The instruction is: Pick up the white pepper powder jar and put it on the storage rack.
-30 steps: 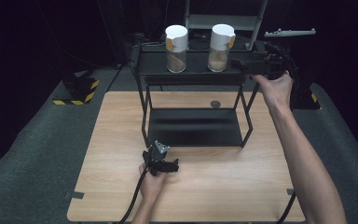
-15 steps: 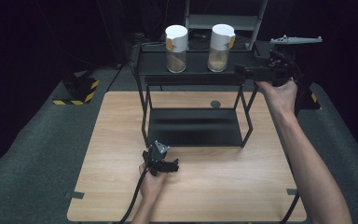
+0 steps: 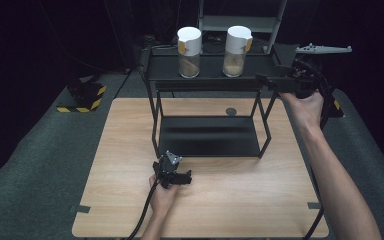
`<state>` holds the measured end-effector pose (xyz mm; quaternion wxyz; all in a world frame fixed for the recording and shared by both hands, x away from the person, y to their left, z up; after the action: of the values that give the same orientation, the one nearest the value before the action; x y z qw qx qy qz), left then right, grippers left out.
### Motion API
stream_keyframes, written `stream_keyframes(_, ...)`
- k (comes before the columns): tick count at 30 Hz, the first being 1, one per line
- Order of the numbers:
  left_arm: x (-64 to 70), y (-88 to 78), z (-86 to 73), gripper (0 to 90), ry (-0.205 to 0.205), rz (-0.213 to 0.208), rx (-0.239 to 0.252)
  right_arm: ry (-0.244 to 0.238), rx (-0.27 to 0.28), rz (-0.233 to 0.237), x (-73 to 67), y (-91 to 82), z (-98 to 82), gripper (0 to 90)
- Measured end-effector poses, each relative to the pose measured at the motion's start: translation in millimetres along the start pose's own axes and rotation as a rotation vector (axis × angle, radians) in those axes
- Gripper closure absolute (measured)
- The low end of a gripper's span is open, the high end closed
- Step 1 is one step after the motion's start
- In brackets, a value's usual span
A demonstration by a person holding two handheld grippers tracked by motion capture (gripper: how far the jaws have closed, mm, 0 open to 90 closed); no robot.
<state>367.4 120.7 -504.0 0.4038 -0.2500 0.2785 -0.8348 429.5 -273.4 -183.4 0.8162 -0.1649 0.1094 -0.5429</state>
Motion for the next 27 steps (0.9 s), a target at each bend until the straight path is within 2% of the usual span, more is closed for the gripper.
stream_keyframes(14, 0.0, 0.0, 0.0, 3.4, 0.000, 0.000, 0.000, 0.005, -0.007, 0.020, 1.5, -2.5, -14.6, 12.2)
stream_keyframes(27, 0.0, 0.0, 0.0, 3.4, 0.001, 0.001, -0.001, -0.010, -0.016, 0.024, 0.3, -3.0, -29.1, 12.5)
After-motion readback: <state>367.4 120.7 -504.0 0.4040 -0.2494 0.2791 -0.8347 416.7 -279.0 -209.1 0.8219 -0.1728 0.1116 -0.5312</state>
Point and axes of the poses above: each handheld gripper's, and its own axes: y roughly forward along the jaws, z roughly out of its top, x roughly to its right, the point moved 8 cm from there along y, roughly forward along the jaws, and after that the axes turned 15 degrees about -z, right-handed, at the moved point
